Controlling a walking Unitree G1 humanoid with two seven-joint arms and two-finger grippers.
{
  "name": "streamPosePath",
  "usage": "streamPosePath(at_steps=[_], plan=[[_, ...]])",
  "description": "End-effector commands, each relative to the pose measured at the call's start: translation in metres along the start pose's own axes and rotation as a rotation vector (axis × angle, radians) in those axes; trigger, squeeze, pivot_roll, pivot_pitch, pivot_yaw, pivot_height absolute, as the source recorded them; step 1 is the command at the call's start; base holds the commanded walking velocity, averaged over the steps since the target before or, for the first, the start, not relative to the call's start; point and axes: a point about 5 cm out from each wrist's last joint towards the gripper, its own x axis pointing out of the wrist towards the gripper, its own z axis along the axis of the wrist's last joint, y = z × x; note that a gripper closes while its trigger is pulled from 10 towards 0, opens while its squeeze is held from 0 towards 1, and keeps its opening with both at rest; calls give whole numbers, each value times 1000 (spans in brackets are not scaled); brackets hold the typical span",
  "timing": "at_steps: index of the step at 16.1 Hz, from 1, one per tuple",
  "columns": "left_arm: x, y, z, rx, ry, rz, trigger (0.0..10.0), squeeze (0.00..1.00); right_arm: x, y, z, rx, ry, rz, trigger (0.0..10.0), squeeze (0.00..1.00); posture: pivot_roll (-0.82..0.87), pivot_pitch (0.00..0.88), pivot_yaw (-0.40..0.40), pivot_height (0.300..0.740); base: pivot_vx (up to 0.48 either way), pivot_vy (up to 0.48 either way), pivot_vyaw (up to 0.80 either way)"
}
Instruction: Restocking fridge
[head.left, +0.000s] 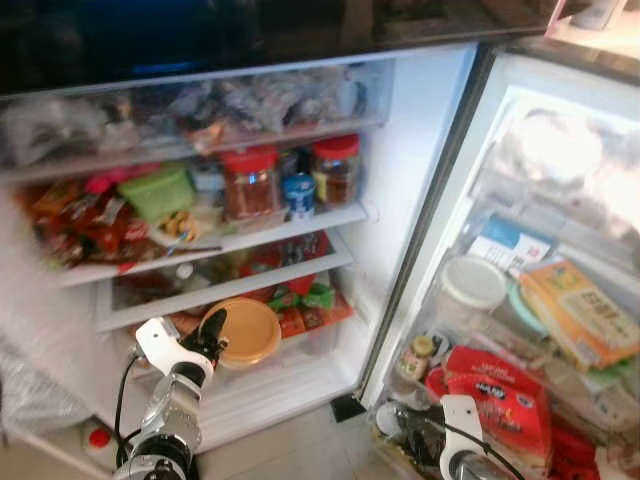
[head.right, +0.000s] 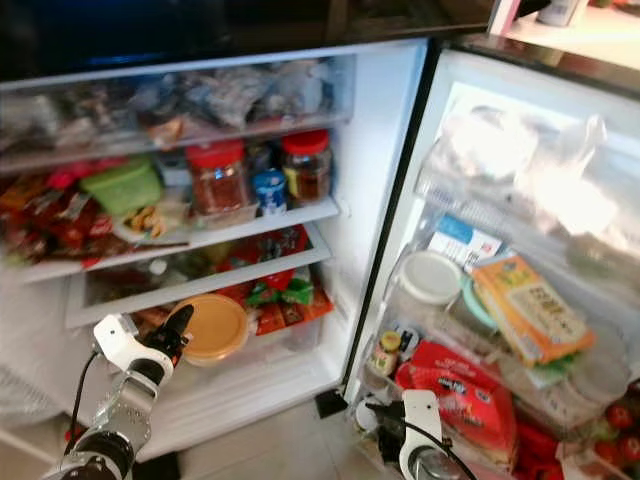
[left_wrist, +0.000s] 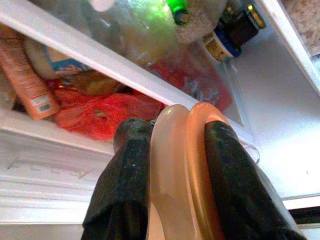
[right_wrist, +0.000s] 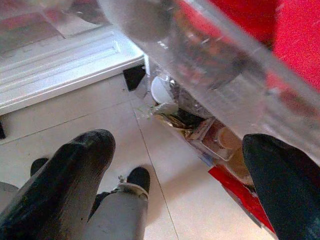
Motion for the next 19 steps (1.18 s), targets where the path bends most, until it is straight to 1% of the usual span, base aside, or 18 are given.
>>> streamPosePath(at_steps=[1,8,10,19], plan=[[1,-1,5,16,-18,-4,10000,0,0,-1,3,9,-14,-1,10000,0,-24,0,-49,670,0,0,0],[2,-1,8,20,-29,2,10000,0,0,-1,2,7,-4,3,10000,0,-22,0,-51,670,0,0,0],[4,-2,12,24,-48,9,10000,0,0,-1,3,10,-13,10,10000,0,-22,0,-49,650,0,0,0],[6,-3,15,32,-61,13,10000,0,0,0,1,10,-8,18,10000,0,-27,0,-44,646,0,0,0]])
